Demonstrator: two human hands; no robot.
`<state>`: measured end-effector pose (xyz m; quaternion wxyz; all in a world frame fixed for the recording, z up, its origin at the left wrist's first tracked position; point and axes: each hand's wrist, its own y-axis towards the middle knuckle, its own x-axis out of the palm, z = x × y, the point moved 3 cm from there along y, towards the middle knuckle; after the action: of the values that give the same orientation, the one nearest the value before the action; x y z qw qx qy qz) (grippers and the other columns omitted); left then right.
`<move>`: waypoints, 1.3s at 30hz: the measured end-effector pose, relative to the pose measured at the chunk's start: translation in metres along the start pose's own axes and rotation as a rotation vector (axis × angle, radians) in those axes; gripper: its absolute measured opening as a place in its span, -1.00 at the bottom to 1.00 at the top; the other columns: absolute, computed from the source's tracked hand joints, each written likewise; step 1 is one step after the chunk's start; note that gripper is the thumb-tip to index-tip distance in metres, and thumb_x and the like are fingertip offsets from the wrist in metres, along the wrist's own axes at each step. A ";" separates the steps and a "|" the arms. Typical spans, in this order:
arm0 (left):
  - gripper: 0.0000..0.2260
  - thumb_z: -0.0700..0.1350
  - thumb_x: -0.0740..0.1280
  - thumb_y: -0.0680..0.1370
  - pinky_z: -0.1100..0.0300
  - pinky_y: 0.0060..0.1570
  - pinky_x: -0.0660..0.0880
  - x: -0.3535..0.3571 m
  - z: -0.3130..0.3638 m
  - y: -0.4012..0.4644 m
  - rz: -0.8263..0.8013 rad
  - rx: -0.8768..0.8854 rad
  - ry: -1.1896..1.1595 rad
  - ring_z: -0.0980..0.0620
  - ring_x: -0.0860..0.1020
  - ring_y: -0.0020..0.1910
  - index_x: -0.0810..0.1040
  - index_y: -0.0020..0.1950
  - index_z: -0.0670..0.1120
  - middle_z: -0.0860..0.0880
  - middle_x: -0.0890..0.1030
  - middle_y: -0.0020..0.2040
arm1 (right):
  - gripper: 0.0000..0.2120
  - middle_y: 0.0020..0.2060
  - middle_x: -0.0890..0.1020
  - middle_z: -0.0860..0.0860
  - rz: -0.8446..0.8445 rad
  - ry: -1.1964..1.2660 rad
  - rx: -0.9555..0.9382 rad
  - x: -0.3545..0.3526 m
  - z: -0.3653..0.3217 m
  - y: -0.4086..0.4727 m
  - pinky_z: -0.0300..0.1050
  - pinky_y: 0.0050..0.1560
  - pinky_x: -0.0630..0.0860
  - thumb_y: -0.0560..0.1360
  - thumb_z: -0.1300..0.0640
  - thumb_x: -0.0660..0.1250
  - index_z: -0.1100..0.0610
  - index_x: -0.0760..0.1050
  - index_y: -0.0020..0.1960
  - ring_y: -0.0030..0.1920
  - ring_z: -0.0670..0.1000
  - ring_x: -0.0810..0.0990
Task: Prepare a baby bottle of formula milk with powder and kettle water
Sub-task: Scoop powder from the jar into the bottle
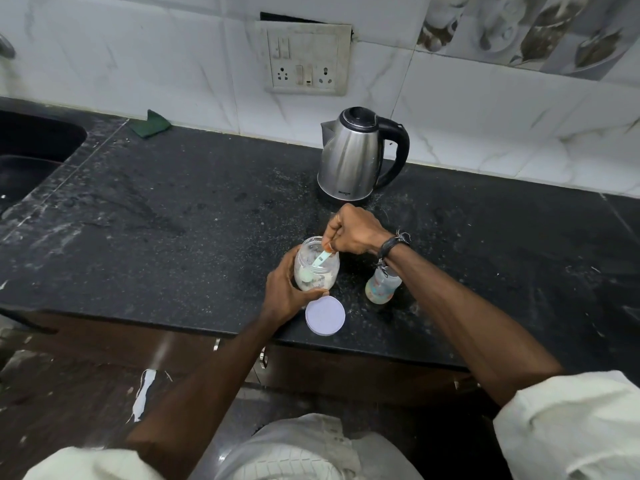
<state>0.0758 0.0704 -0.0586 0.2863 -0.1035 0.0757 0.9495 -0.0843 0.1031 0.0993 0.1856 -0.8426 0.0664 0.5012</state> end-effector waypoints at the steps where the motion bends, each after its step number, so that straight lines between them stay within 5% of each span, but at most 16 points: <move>1: -0.05 0.04 0.73 0.17 -0.13 0.24 0.54 0.000 0.001 0.000 0.000 -0.001 0.005 0.02 0.58 0.28 0.38 0.48 0.03 0.04 0.60 0.30 | -0.90 -0.32 0.70 -0.21 0.010 0.013 0.002 -0.001 0.001 -0.001 -0.12 0.03 0.61 0.31 0.18 0.55 0.00 0.73 -0.21 -0.17 -0.20 0.66; 9: -0.06 0.01 0.72 0.18 -0.08 0.27 0.53 0.000 0.009 -0.003 -0.005 0.002 0.048 0.12 0.54 0.30 0.37 0.48 0.03 0.09 0.58 0.33 | -0.83 -0.41 0.67 -0.25 0.061 0.095 0.043 -0.013 0.012 -0.006 -0.08 0.08 0.61 0.31 0.19 0.55 -0.06 0.67 -0.35 -0.20 -0.22 0.66; 17: 0.03 0.08 0.70 0.18 -0.09 0.33 0.47 -0.001 0.014 -0.008 -0.016 -0.030 0.080 0.12 0.48 0.37 0.27 0.55 0.00 0.05 0.52 0.40 | -0.90 -0.42 0.67 -0.24 0.092 0.125 0.066 -0.022 0.022 -0.012 -0.12 0.06 0.59 0.33 0.22 0.53 0.03 0.72 -0.26 -0.17 -0.21 0.66; 22: 0.30 0.26 0.66 0.14 -0.11 0.50 0.26 0.003 0.029 -0.014 0.014 -0.012 0.142 0.07 0.16 0.58 -0.08 0.63 0.01 0.00 0.13 0.63 | -0.89 -0.38 0.69 -0.20 0.143 0.194 0.105 -0.029 0.040 -0.020 -0.07 0.08 0.60 0.36 0.26 0.50 0.06 0.72 -0.24 -0.15 -0.17 0.66; 27: 0.18 0.24 0.58 0.31 0.17 0.56 -0.04 0.005 0.065 -0.027 0.162 0.258 0.235 -0.07 -0.09 0.63 -0.09 0.62 -0.21 -0.12 -0.02 0.65 | -0.87 -0.24 0.74 -0.01 0.177 0.285 0.111 -0.046 0.057 -0.029 0.03 0.10 0.63 0.38 0.28 0.52 0.06 0.69 -0.23 -0.08 0.03 0.71; 31: 0.07 0.02 0.63 0.37 0.01 0.57 0.00 0.031 0.094 -0.028 0.160 0.465 0.268 -0.23 -0.06 0.61 0.00 0.56 -0.39 -0.29 0.06 0.61 | -0.92 -0.20 0.72 0.02 0.219 0.354 0.134 -0.067 0.082 -0.048 -0.15 0.01 0.62 0.41 0.30 0.51 0.16 0.69 -0.12 -0.09 -0.01 0.70; 39: -0.03 0.02 0.56 0.44 0.16 0.56 0.00 0.088 0.124 -0.031 -0.039 0.423 0.171 -0.04 -0.04 0.63 0.02 0.60 -0.28 -0.15 0.08 0.63 | -0.90 -0.27 0.71 -0.02 0.280 0.355 0.207 -0.076 0.129 -0.087 -0.34 -0.16 0.55 0.41 0.34 0.49 0.17 0.70 -0.14 -0.30 -0.18 0.63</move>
<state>0.0026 0.1670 0.0376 0.3126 -0.1228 0.2950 0.8945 -0.2013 0.2267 0.1314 0.1851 -0.8764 0.2651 0.3568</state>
